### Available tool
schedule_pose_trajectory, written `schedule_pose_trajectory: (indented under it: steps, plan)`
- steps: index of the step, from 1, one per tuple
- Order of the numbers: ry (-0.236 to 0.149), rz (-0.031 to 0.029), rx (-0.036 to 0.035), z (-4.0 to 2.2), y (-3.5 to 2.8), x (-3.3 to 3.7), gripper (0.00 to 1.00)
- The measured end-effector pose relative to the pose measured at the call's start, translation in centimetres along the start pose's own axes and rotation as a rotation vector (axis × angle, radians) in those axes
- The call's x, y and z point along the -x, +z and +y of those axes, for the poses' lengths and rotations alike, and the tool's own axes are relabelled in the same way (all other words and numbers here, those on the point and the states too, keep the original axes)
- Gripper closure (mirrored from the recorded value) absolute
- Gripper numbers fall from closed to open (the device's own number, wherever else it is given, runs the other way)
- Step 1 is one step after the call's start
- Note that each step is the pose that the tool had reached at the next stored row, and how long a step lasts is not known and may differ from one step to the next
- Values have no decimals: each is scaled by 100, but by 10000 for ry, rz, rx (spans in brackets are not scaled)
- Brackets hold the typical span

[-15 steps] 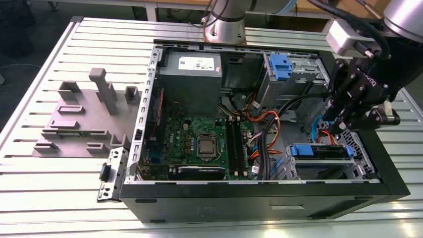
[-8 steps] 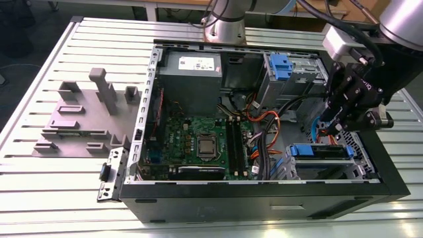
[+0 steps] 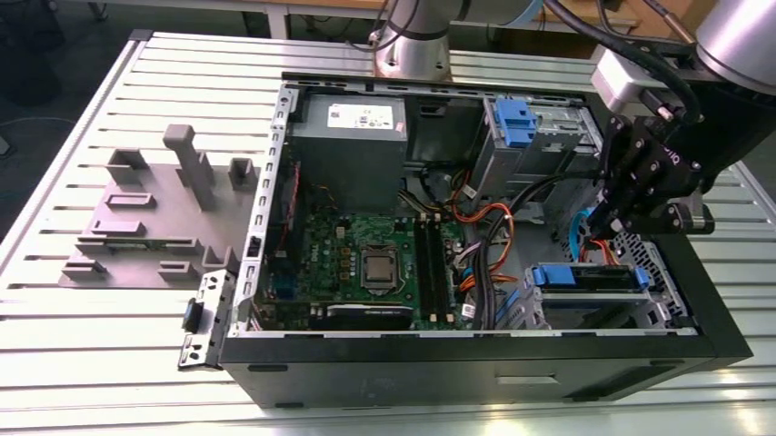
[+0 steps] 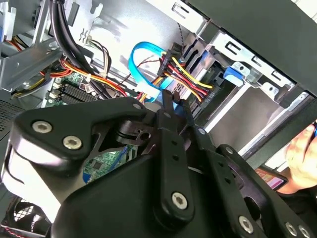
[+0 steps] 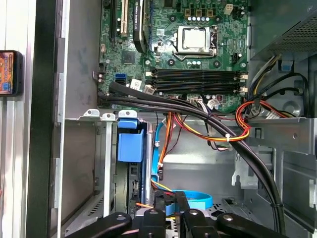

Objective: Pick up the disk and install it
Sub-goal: 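Insert the second disk wire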

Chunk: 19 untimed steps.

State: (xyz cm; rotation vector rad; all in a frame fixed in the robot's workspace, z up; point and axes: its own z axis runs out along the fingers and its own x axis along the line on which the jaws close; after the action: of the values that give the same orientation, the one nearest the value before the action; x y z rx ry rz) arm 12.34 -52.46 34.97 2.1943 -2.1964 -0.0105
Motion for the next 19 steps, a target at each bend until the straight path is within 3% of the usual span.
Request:
schedule_pose_trajectory:
  steps: [10,19]
  plan:
    - [-3,-2,0,18,1,-18,84]
    - [-97,20,-24,45,8,-102,84]
